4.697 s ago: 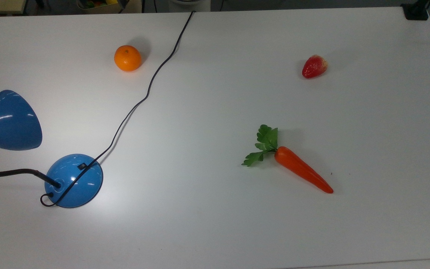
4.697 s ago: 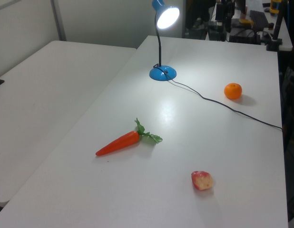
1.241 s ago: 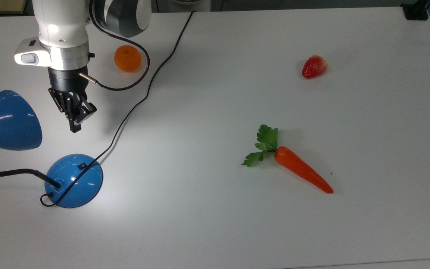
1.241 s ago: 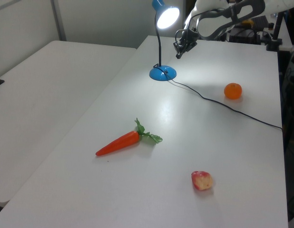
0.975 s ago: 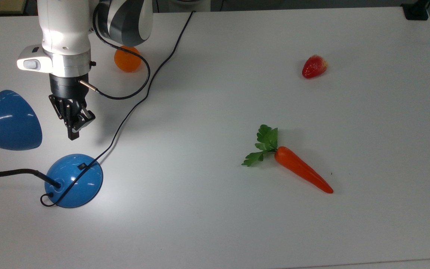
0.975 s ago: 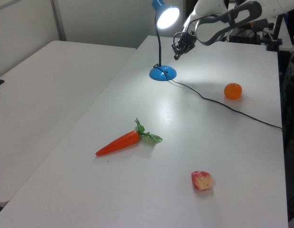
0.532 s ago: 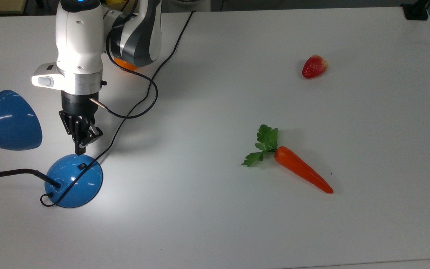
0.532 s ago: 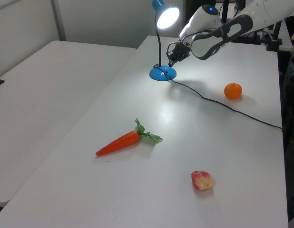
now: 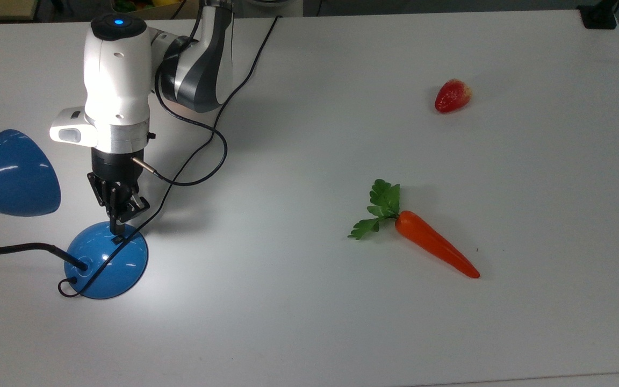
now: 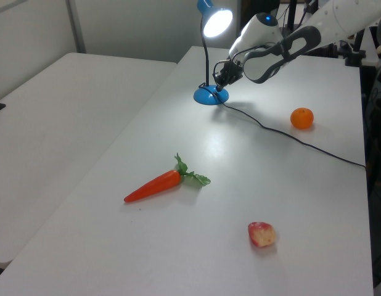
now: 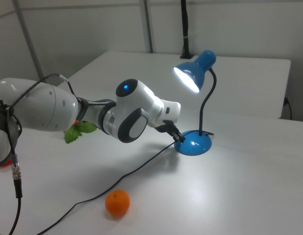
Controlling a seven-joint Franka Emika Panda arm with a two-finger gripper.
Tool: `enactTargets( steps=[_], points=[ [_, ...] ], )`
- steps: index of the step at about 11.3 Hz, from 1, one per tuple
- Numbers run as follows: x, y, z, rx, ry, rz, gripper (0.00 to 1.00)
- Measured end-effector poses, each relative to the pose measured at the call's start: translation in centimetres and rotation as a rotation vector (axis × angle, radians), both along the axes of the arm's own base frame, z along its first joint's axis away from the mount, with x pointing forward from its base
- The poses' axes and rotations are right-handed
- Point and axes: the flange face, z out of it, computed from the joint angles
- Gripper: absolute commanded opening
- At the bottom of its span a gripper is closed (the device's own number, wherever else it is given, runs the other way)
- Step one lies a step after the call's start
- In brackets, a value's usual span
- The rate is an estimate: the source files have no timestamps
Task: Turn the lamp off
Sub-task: 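Press the switch on the blue lamp base with the gripper fingertips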
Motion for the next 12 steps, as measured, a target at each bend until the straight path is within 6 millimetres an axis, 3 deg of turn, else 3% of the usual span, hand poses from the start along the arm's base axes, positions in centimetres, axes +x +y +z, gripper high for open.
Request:
enactTargets(
  steps=[2,12],
  points=[
    [0.5,0.1,-0.9,-0.004,0.005,0.003,0.0],
    [0.58,0.19,-1.02,-0.007,0.007,0.006,0.0]
  ],
)
